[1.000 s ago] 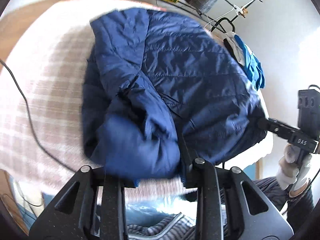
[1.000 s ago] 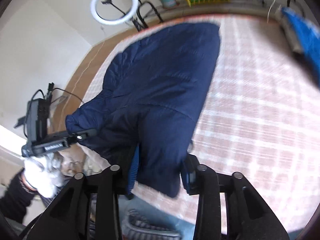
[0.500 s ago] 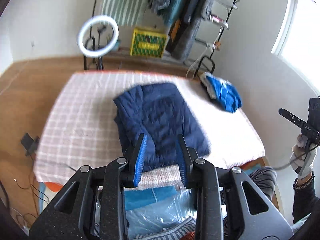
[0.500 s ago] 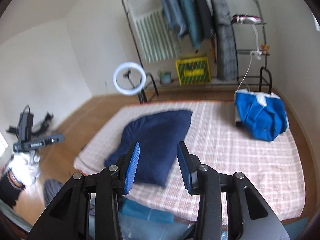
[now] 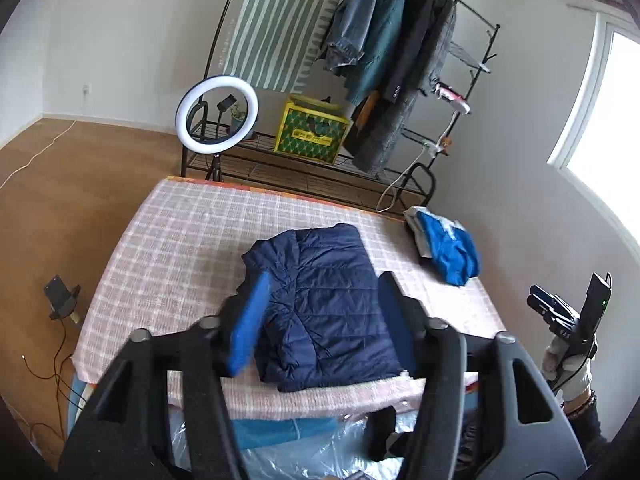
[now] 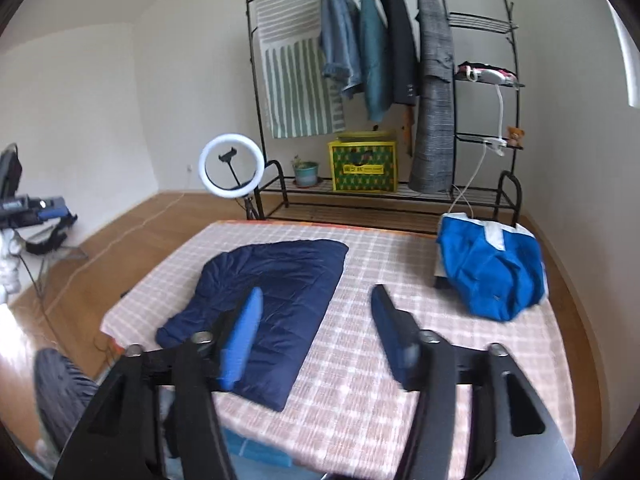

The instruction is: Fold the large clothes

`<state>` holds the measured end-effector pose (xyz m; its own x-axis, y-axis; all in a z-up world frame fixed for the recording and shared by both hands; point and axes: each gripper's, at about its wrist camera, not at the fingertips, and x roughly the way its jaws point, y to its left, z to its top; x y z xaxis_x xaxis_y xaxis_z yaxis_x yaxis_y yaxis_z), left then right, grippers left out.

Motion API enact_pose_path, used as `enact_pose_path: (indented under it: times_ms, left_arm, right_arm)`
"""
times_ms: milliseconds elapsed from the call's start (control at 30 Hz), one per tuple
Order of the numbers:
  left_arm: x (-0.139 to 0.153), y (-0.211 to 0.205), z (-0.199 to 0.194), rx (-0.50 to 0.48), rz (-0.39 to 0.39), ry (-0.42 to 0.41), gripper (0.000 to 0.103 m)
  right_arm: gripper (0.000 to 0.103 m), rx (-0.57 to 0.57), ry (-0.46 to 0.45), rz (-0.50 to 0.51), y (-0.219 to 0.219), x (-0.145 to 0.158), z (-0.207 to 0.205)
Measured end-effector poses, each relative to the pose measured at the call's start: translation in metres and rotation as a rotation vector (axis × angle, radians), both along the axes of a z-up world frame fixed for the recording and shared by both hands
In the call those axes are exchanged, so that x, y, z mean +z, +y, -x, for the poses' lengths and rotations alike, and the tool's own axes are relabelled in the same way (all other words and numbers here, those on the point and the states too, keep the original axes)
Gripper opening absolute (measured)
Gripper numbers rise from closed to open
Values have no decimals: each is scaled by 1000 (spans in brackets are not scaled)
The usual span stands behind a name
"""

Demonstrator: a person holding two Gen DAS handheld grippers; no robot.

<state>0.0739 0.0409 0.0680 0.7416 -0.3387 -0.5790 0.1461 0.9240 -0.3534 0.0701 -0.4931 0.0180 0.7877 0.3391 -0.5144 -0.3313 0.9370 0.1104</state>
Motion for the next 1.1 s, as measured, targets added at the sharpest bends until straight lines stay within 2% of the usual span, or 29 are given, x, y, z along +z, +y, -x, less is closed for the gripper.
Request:
enact_pose_path:
  times_ms: [133, 200, 233, 267, 300, 400, 533, 633, 767, 867, 1000, 1100]
  left_arm:
    - [-55, -23, -33, -2, -5, 43, 58]
    - [-88, -34, -54, -6, -1, 62, 58]
    - [-106, -40, -66, -10, 8, 78, 57]
    - [-120, -45, -74, -17, 13, 92, 48]
    - [-139, -53, -89, -35, -1, 110, 38]
    - [-181, -70, -117, -46, -70, 144, 31]
    - [-237, -76, -150, -47, -75, 246, 31]
    - [-272, -78, -163, -57, -113, 339, 31]
    - [-298, -85, -163, -99, -203, 355, 31]
    - [-306, -75, -161, -99, -150, 355, 33]
    - [-301, -68, -156, -85, -141, 362, 33]
    - [-288, -54, -159, -42, -75, 368, 34]
  right_arm:
    - [66, 19, 51, -39, 16, -38, -45]
    - [62, 27, 100, -64, 29, -57, -72]
    - [47, 26, 115, -76, 34, -64, -82]
    - [33, 33, 141, -96, 41, -73, -97]
    - [29, 41, 155, -107, 46, -79, -103]
    - [28, 73, 188, -106, 70, -98, -137]
    - [28, 139, 229, -57, 106, -128, -177]
    - [28, 146, 286, 10, 127, -162, -202]
    - [28, 135, 360, 128, 145, -207, -224]
    - [28, 122, 408, 168, 148, -233, -230]
    - [27, 116, 410, 197, 145, -233, -225]
    - [28, 108, 394, 163, 135, -220, -217]
